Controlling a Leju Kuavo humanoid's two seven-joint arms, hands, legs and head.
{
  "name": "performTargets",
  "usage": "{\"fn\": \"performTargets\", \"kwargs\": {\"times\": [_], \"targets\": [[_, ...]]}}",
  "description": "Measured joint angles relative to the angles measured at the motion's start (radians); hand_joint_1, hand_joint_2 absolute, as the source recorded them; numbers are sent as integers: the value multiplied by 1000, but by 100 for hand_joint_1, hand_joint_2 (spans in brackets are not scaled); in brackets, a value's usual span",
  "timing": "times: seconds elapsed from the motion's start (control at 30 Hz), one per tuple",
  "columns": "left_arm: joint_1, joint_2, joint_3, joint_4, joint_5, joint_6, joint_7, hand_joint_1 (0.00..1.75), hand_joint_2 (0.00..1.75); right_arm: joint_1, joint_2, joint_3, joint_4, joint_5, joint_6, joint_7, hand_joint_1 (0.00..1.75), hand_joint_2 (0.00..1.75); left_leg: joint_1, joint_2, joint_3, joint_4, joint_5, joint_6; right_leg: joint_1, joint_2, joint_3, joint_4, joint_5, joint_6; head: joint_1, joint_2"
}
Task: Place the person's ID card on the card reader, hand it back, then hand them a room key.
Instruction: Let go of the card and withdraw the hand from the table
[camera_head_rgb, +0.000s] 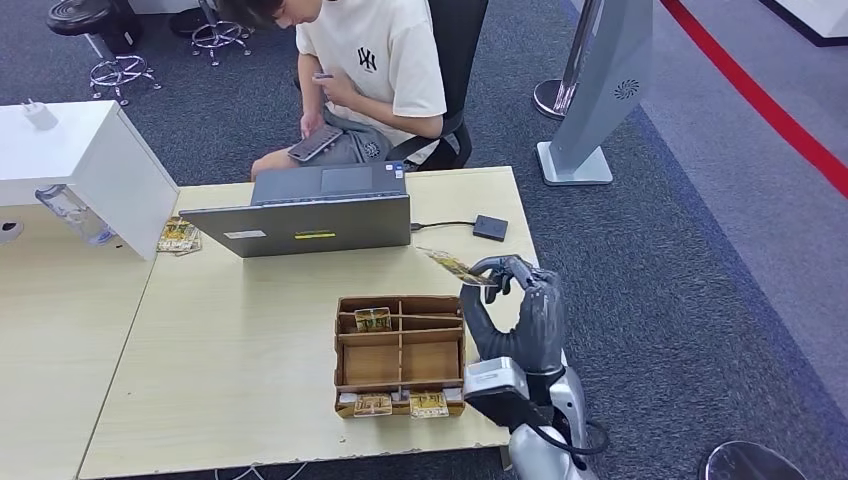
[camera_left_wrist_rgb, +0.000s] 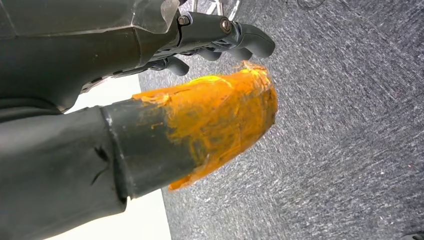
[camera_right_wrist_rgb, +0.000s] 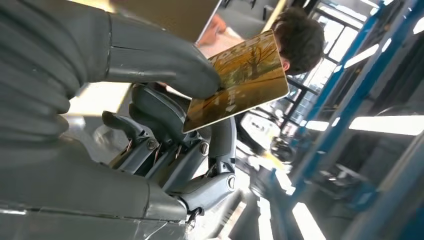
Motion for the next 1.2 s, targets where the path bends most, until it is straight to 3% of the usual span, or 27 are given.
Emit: {"fn": "performTargets", "kwargs": {"times": [0.1,0.33,0.53,0.83,1.2], "targets": [[-1,0,-2,0,-16,-7,-1,0,0,-39,13,-2,28,181,-7,-2,175,175,0,0,0,0,0,0,0,0,0,0,0,0,0,0],[-5,3,-28,0,-30,-23,-2,0,0,-176,67,-48,126,467,-8,11,175,175,0,0,0,0,1,-1,0,0,0,0,1,0,0,0],[-23,5,-75,0,-30,-45,9,0,0,-328,98,-68,253,655,-8,118,175,175,0,0,0,0,2,-1,0,0,0,1,2,0,0,0],[-34,7,-114,0,-30,-55,14,0,0,-431,108,-68,358,727,-9,192,175,175,0,0,0,0,2,-1,0,0,0,1,2,0,0,0],[-53,8,-164,0,-30,-80,25,0,0,-655,104,-16,649,822,-9,480,175,175,0,0,0,0,3,-2,0,0,-1,1,3,0,0,0]]}}
